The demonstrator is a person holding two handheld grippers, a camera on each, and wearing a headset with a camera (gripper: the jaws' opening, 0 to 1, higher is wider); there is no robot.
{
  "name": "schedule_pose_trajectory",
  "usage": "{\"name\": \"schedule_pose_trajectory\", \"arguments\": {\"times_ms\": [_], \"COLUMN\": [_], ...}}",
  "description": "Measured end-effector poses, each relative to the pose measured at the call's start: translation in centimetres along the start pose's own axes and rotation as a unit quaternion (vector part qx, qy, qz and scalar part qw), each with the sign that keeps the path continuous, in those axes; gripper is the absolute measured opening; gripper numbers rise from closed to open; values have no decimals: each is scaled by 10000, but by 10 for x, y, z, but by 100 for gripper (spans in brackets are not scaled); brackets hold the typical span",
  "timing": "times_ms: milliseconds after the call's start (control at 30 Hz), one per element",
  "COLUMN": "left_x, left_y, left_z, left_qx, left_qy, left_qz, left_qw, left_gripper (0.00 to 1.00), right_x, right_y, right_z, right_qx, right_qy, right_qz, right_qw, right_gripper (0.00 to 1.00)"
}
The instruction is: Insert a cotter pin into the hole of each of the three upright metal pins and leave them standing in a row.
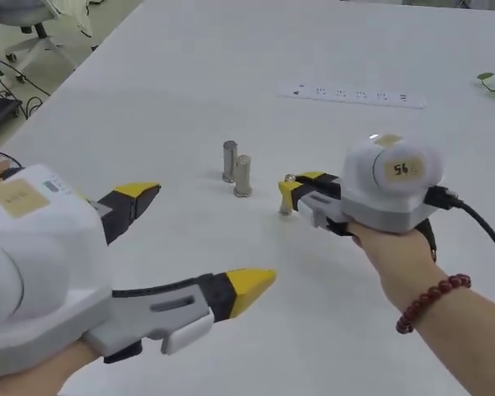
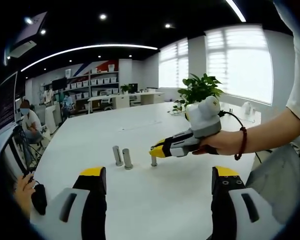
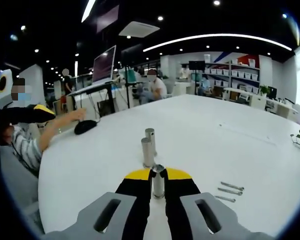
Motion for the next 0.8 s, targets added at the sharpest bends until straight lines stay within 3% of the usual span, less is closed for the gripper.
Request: {"name": "schedule_pose_trajectory", "arguments": {"times_ms": [533,800], "left_x": [10,11], "left_y": [-2,-3], "left_z": [4,4], "left_qx": [70,83], "left_qy": [67,71], "left_qz": [-106,-120], "left_qw": [9999,9999], "left_gripper": [86,85], "right_x": [0,-3], "right_y": [-22,-27], "right_z": [-24,-27], "right_qx": [-60,-13], "right_qy": [132,79], "right_qz": [-244,-292], "right_qw": [9996,9995], "right_gripper": [10,10]}}
Point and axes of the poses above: the centre of the closed fingertips' face, and the gripper's own axes: y roughly forward along the fingers, x roughly to its right, z roughly out of its top, the point moved 3 cm from there along -y, roughly backward along the fingers, and after that the axes turned 13 degrees about y, right-handed, at the moved point
